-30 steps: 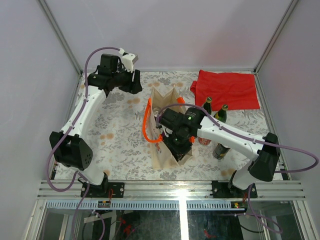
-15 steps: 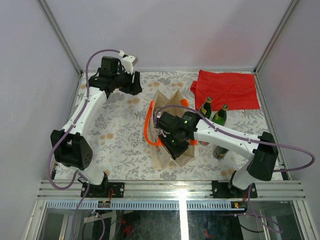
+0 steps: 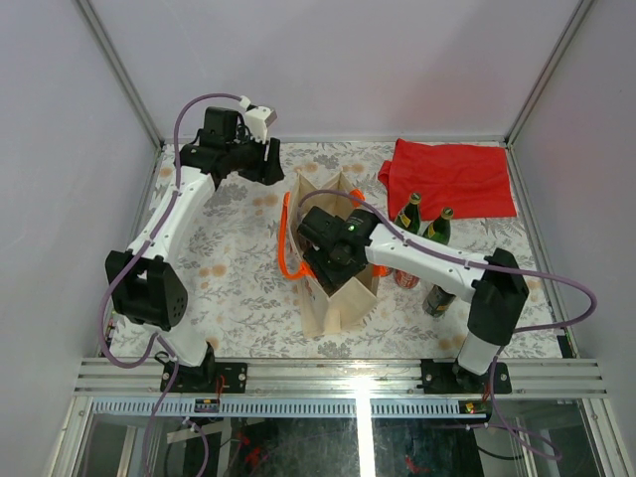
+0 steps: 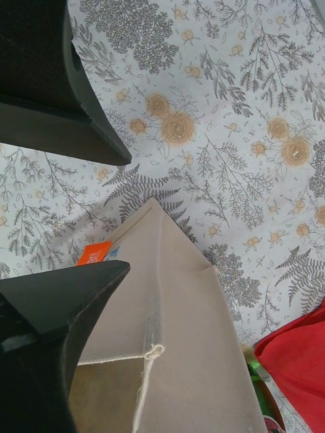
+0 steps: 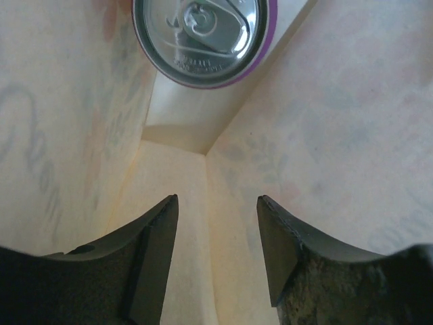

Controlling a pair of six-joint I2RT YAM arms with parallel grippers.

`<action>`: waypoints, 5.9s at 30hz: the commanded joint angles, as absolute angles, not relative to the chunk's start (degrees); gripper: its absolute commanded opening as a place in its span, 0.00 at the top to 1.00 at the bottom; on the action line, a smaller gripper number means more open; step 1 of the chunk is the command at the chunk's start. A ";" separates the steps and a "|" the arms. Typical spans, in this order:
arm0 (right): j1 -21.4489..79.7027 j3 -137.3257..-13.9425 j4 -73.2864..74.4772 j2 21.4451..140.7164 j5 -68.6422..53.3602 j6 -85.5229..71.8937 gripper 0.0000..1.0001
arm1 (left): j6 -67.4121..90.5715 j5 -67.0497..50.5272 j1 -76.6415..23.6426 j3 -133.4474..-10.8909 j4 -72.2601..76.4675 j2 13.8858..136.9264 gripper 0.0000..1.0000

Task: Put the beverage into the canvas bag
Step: Adjust the canvas bag at the center of the board, then pick up the drink from the center of the board, then place the drink at the center of the board.

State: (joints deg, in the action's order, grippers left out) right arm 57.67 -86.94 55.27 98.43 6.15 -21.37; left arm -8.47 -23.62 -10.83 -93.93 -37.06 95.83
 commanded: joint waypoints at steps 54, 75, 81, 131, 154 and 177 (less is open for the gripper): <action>21.27 -132.14 69.30 113.03 21.28 -21.73 0.26 | -10.76 -22.64 -16.26 -100.60 -34.09 92.10 0.41; 18.68 -122.24 75.15 113.51 14.74 -22.94 0.50 | -11.97 -23.41 -16.21 -92.70 -33.22 87.19 0.41; 18.29 -120.09 73.93 113.57 13.08 -22.60 0.50 | -12.21 -23.46 -16.26 -92.17 -33.48 86.96 0.40; 18.12 -128.54 71.20 109.51 11.89 -23.42 1.00 | -12.45 -22.75 -16.26 -86.94 -34.01 81.98 0.40; 18.09 -135.78 71.51 105.51 10.09 -26.30 1.00 | -12.06 -23.17 -16.26 -84.15 -34.00 79.73 0.40; 18.10 -113.46 60.54 104.07 8.16 -24.44 1.00 | -11.47 -23.04 -16.22 -83.32 -34.01 79.03 0.40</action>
